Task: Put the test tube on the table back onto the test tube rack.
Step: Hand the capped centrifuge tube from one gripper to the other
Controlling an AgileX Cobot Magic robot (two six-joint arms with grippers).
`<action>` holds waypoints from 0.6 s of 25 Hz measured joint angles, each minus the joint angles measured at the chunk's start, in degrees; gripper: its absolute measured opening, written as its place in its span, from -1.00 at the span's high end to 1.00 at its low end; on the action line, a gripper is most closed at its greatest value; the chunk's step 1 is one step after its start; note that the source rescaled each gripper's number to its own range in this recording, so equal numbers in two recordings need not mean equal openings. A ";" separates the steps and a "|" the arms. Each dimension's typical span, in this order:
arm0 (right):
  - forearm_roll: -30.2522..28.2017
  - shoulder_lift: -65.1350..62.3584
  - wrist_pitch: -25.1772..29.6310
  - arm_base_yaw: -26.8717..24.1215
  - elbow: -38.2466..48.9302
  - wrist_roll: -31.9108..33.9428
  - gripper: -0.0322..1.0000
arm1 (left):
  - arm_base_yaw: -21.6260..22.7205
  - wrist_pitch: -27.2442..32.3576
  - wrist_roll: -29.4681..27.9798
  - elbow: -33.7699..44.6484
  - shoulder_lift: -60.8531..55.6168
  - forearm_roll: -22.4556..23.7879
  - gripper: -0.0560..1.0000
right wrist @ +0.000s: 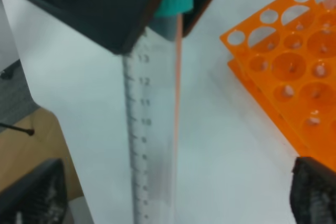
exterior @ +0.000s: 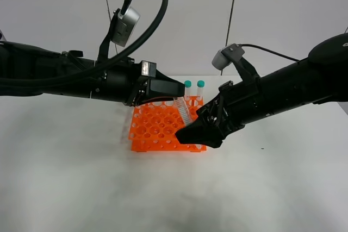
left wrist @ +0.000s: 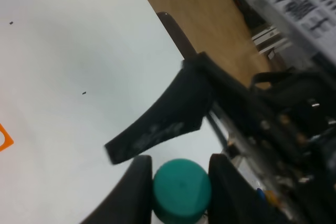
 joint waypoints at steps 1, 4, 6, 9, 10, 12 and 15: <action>-0.25 -1.36 0.00 0.00 -0.03 1.05 -0.95 | 0.00 0.00 0.00 0.00 0.00 0.00 0.89; -2.41 -6.25 0.04 0.00 -0.03 5.88 -0.97 | 0.00 0.00 0.00 0.00 0.00 0.00 0.89; -5.26 -10.25 0.12 0.00 -0.03 10.95 -0.98 | 0.00 0.00 0.00 0.00 0.00 0.00 0.89; -14.99 -14.50 1.11 0.00 -2.39 21.72 -0.99 | 0.00 0.00 0.00 0.00 0.00 0.00 0.89; -19.67 -15.14 1.95 0.00 -4.28 26.42 -0.99 | 0.00 0.00 0.00 0.00 0.00 0.00 0.89; -28.96 -15.24 4.13 0.00 -8.45 35.01 -0.99 | 0.00 0.00 0.00 0.00 0.00 0.00 0.89; -42.40 -13.05 8.47 -0.20 -14.31 46.28 -0.99 | 0.00 0.00 0.00 0.00 0.00 0.00 0.89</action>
